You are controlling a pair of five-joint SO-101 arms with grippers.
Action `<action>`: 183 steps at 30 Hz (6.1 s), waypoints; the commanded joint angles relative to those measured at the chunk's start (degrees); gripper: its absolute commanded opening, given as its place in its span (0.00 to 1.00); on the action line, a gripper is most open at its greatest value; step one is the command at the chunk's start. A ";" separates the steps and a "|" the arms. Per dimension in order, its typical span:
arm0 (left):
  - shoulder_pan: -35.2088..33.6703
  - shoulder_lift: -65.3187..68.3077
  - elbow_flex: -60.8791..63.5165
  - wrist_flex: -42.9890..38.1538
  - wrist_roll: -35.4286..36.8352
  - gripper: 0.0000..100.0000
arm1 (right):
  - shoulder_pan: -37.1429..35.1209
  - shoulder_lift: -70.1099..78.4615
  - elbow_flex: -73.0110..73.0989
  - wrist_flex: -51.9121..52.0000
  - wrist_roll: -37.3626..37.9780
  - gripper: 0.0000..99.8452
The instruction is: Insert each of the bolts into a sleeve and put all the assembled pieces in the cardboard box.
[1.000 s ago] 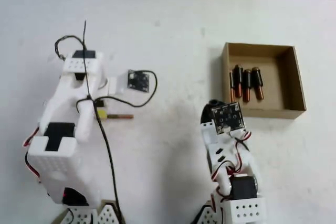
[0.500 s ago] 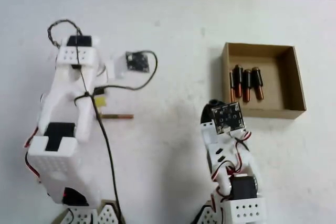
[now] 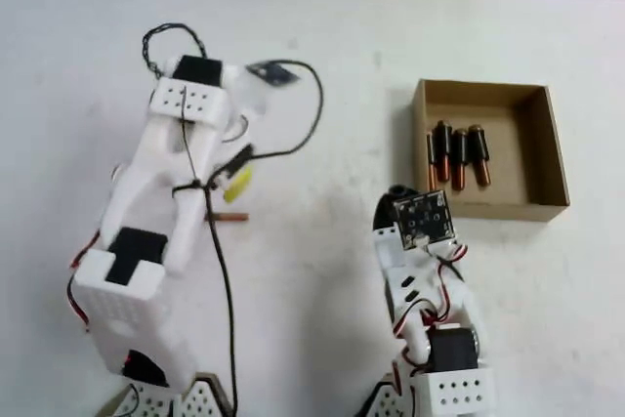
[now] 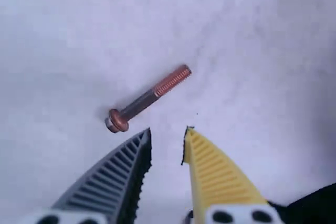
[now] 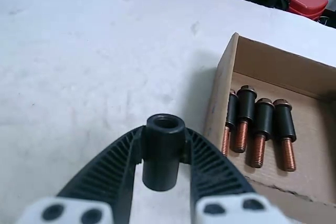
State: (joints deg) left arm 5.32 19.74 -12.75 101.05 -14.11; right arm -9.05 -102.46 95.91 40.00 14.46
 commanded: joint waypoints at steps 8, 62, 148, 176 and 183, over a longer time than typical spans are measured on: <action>0.04 -0.40 -1.93 0.97 34.29 0.13 | 0.92 -0.84 0.35 -1.19 0.09 0.02; -9.89 0.13 19.87 -21.10 77.27 0.14 | 2.95 -0.84 0.35 -1.27 0.09 0.02; -12.97 19.82 3.43 -16.53 7.47 0.02 | 3.12 -0.84 0.88 -1.10 0.09 0.02; -8.57 28.79 -7.38 -5.89 -0.18 0.02 | 3.12 -0.84 0.88 -1.01 0.18 0.02; -8.40 29.49 -11.25 -1.23 -0.26 0.02 | 3.12 -0.84 0.88 -1.01 0.18 0.02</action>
State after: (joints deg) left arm -6.37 47.43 -23.38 99.82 -13.67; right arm -6.51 -102.46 96.35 40.00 14.46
